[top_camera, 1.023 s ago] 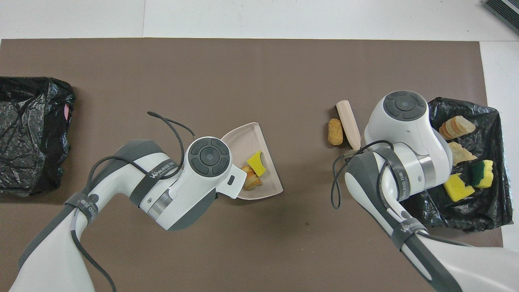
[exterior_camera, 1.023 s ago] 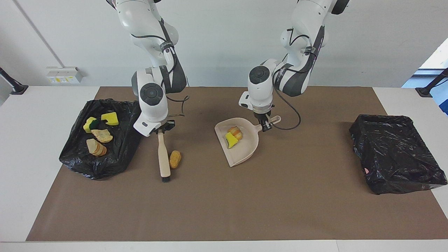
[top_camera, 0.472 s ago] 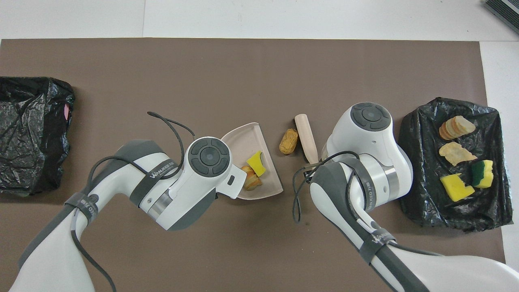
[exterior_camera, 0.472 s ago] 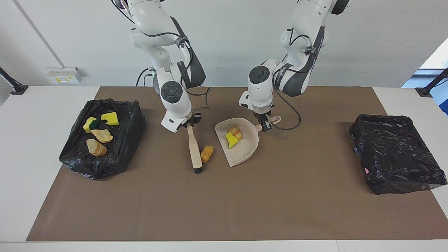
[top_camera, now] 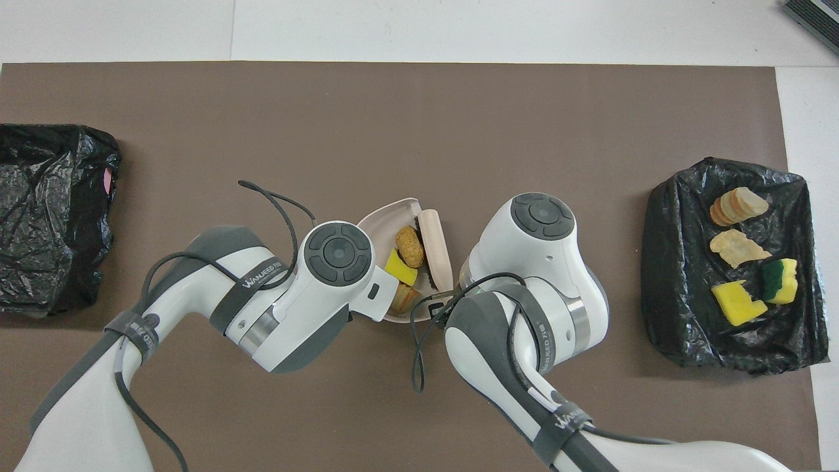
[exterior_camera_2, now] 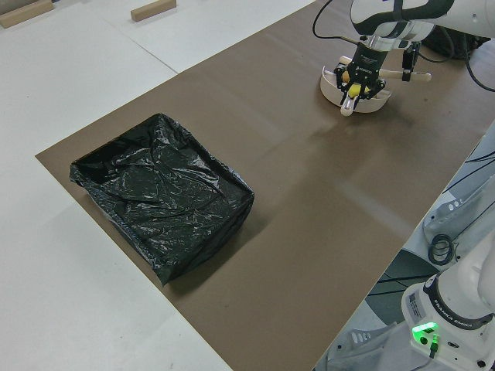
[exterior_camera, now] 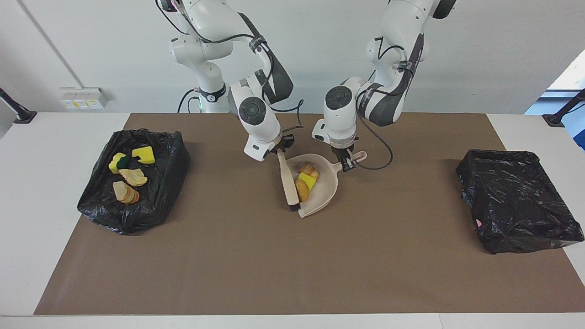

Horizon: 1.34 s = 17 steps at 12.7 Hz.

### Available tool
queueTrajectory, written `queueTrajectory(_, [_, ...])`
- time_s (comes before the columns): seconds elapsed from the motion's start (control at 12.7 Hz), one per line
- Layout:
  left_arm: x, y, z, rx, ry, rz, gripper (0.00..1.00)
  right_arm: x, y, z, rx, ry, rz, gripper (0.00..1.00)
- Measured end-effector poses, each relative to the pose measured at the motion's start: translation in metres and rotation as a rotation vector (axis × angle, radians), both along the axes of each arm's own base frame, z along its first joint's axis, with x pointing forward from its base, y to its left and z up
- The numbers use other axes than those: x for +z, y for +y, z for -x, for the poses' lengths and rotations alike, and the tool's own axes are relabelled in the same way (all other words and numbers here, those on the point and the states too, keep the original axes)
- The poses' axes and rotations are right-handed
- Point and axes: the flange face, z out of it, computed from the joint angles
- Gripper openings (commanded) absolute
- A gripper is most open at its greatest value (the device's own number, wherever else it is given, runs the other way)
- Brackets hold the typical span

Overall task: Sweep and dump trash in bin
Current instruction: 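Sweep the nugget into the dustpan with the right gripper's brush, then carry the dustpan to the black bag with the left gripper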

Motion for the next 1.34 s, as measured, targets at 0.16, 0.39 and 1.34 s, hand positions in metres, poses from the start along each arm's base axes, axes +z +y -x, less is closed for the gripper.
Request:
queueTrajectory(0.16, [0.000,0.000,0.000,-0.005,0.001,0.000,0.00,0.001,0.003,0.001,-0.019,0.015,-0.026,0.00])
queueTrajectory(0.39, [0.001,0.003,-0.006,-0.090,0.001,0.020,0.00,0.001,0.000,0.000,-0.027,0.016,-0.026,0.00])
queueTrajectory(1.34, [0.021,0.052,-0.042,-0.335,-0.013,0.033,0.00,0.054,-0.029,0.003,-0.133,-0.046,0.186,0.00])
